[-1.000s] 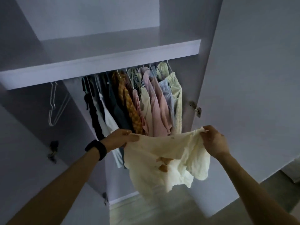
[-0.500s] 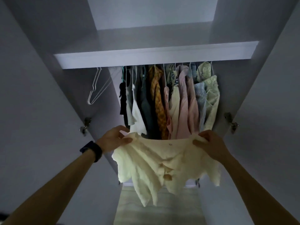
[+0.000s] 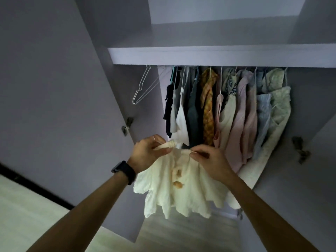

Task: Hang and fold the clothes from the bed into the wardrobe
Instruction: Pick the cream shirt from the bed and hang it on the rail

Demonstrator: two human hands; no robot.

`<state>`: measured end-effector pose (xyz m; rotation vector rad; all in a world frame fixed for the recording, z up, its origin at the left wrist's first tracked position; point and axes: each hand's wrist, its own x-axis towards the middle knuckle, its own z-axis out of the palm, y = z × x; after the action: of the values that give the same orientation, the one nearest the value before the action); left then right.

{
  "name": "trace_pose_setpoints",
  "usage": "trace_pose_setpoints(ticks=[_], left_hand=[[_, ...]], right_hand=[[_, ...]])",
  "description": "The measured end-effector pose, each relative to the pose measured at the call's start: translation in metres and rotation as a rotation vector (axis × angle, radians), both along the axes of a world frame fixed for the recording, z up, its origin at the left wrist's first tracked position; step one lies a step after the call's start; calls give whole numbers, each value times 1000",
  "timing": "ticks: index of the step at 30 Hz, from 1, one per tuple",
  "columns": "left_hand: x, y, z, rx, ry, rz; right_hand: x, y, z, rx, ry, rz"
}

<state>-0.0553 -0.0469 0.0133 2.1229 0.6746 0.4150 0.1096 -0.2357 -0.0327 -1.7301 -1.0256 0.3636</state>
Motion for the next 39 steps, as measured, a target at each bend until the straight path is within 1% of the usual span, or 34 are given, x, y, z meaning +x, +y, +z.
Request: trace_pose_setpoints(ticks=[4,6,9,11,13,15,17,21,23,24,27,29,32,35,39], left_hand=[[-8,7,13,-55,63,-143],[-16,20,19,12,42,-138],[-28,41,26,250,20,-76],[-31,56,30,393,72,-27],[-35,77,36,600,120,18],[-34,99,49,852,154,71],[-33,113,68,1058,252,117],[-22,147,97,1379,601,132],[-17,167,101,1469,767,152],[-17,171,102,1474,807,167],[-23,189,91,1476,782,241],[-29,197,79,1558,769,235],[-31,210,66,1688,751,253],[-29,217,61,1745,677,282],[-27,222,55,1803,633,301]], right_hand=[[-30,46,28,64,62,44],[-40,64,39,74,88,45],[-47,87,52,67,86,76],[-47,101,61,42,76,98],[-44,124,71,7,51,89],[-36,151,83,-17,41,61],[-25,175,92,-60,43,42],[12,242,96,-142,46,-26],[31,286,88,-179,65,-74],[38,302,84,-200,74,-99],[51,358,59,-226,99,-131],[55,393,39,-211,120,-150],[58,439,13,-141,159,-236],[61,467,-7,-86,130,-299],[66,484,-22,-42,165,-360]])
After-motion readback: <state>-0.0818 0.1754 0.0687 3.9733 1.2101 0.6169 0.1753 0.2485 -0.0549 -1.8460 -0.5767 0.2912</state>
